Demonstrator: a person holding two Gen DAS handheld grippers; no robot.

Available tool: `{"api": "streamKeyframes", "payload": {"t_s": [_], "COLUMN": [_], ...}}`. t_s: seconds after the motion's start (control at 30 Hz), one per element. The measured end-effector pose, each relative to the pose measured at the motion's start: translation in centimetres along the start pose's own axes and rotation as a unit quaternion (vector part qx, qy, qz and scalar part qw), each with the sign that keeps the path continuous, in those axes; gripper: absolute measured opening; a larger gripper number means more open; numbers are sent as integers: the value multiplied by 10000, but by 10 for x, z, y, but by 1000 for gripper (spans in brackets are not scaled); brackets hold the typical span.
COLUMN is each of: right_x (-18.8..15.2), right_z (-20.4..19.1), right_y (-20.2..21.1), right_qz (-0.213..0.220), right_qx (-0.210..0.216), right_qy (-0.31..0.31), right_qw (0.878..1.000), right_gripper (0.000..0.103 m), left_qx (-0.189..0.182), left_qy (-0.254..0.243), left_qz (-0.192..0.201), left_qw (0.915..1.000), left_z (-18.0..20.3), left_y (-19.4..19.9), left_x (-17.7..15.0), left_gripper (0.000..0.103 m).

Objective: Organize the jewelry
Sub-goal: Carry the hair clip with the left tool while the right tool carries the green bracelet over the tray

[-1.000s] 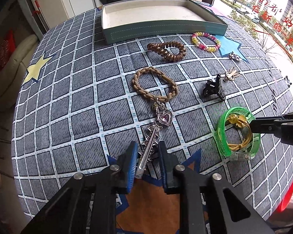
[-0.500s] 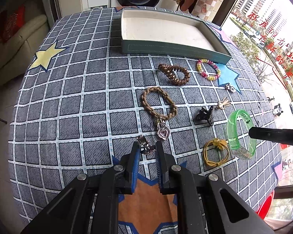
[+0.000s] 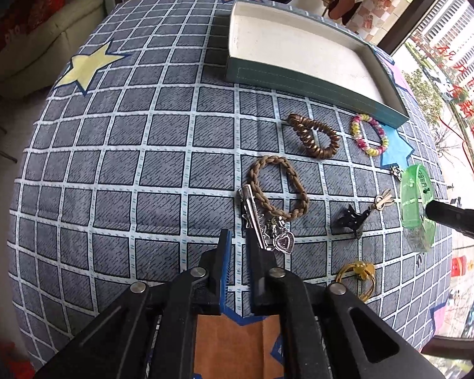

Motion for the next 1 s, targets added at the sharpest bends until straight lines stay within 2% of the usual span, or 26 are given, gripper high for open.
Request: {"api": "streamKeyframes", "payload": {"t_s": [0.03, 0.07, 0.13, 0.3, 0.4, 0.67, 0.7, 0.77, 0.8, 0.83, 0.87, 0.93, 1.0], "right_x": [-1, -1, -4, -4, -5, -7, -7, -6, -6, -5, -5, -3, -2], "right_z": [0, -1, 1, 3, 6, 12, 12, 12, 12, 12, 12, 12, 11], "right_y": [-2, -5, -7, -7, -4, -3, -2, -2, -2, -1, -1, -1, 0], "right_qz": [-33, -64, -112, -118, -101, -76, -72, -62, -53, -46, -37, -27, -25], "right_qx": [27, 48, 84, 119, 131, 117, 114, 95, 90, 98, 111, 119, 123], "right_qy": [-16, -33, -64, -83, -102, -165, -160, -131, -126, -132, -144, -158, -154], "right_qw": [10000, 10000, 9999, 9998, 9998, 9998, 9998, 9999, 9999, 9999, 9998, 9998, 9998], "right_gripper": [8, 8, 8, 8, 8, 8, 8, 8, 8, 8, 8, 8, 8], "left_qx": [92, 223, 411, 935, 809, 991, 1028, 905, 878, 841, 800, 722, 557], "left_qy": [122, 249, 310, 294, 415, 129, 130, 110, 79, -5, -136, -405, -477], "left_qz": [-84, 3, 218, 156, 82, 31, 19, -10, -11, 8, 45, 67, 87], "left_qw": [9998, 9994, 9984, 9951, 9958, 9950, 9946, 9958, 9961, 9965, 9967, 9965, 9973], "left_z": [-4, -9, -14, -29, -29, -18, -21, -16, -14, -13, -8, 1, 8], "left_y": [-4, -5, -3, -13, -18, -30, -30, -30, -29, -28, -26, -25, -25], "left_x": [-1, 0, 4, 9, 13, 17, 17, 16, 16, 17, 15, 15, 15], "left_gripper": [80, 100, 101, 101, 101, 101, 100, 85, 83, 73, 56, 33, 30]}}
Point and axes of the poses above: each gripper's, at about its wrist camera, not at the fingertips, and y roughly against the way its jaws point, z to its right, x to its top, the point moved 9 cm from there along -y, roughly the way its jaws point
